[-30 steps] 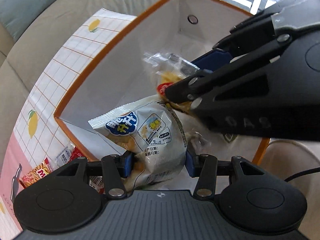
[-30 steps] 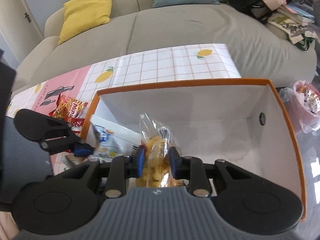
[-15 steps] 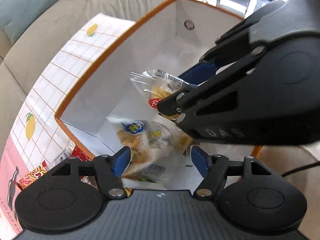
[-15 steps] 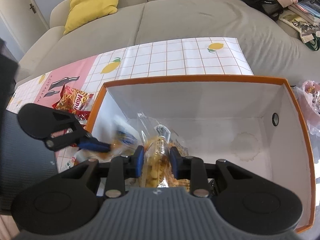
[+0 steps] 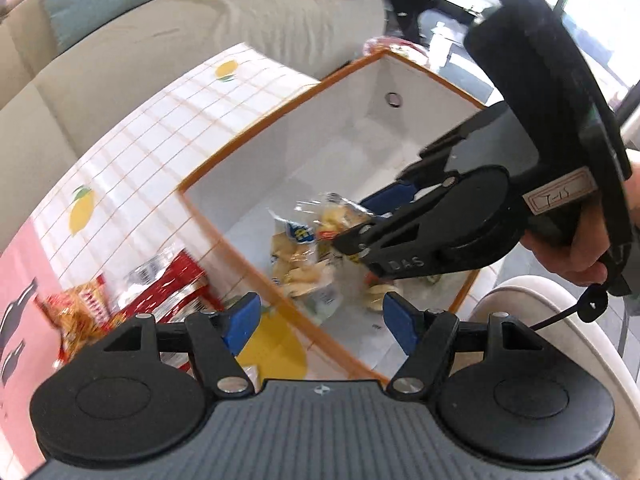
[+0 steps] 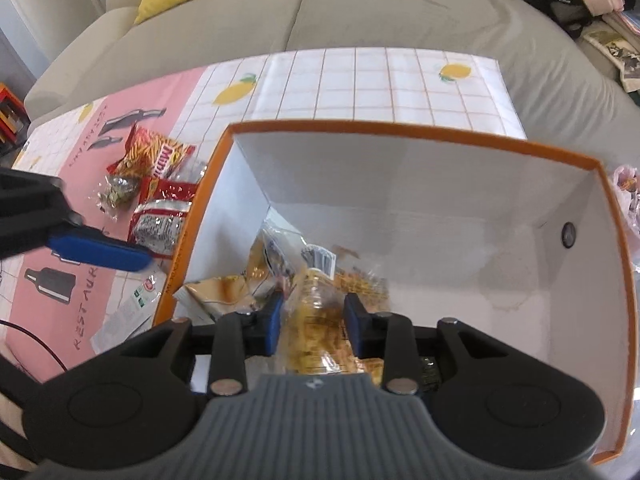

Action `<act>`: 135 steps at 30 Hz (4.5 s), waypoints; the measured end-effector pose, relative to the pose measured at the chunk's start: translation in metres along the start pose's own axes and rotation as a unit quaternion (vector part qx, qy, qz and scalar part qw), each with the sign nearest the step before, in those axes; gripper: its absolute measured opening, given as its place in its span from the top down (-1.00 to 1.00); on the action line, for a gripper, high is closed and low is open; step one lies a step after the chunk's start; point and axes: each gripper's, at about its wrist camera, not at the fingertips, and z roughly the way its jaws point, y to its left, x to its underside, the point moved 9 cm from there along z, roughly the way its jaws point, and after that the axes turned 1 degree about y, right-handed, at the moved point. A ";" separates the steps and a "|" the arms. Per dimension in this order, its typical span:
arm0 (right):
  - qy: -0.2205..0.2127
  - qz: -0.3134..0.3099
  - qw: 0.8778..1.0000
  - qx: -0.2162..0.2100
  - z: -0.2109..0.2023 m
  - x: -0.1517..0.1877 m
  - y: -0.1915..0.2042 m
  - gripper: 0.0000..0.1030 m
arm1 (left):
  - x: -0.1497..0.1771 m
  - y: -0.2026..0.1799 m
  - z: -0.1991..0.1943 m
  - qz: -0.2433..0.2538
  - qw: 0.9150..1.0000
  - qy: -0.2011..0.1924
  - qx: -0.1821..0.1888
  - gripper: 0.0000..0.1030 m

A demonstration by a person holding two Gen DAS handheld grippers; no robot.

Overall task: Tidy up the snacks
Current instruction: 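Open both grippers to drop the two bags into the box, then move both tools back toward the remaining snacks on the table, then lower the left gripper onto the clear brown-snack packet and close it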

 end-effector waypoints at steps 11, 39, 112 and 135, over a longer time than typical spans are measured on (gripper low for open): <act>0.019 0.048 0.999 -0.001 0.003 0.008 -0.003 0.09 | 0.010 0.010 -0.009 -0.034 0.999 -0.001 -0.005 -0.59; -0.233 0.022 0.964 0.125 -0.117 0.041 0.092 -0.72 | 0.096 0.050 -0.091 -0.195 0.968 -0.130 -0.090 -0.59; -0.080 0.030 0.991 0.103 0.101 0.054 0.208 -0.30 | 0.228 0.167 0.013 -0.317 0.937 -0.002 -0.143 0.01; 0.088 -0.087 0.991 0.054 0.129 -0.005 0.193 -0.10 | 0.143 0.222 0.013 -0.276 0.940 -0.101 -0.173 -0.44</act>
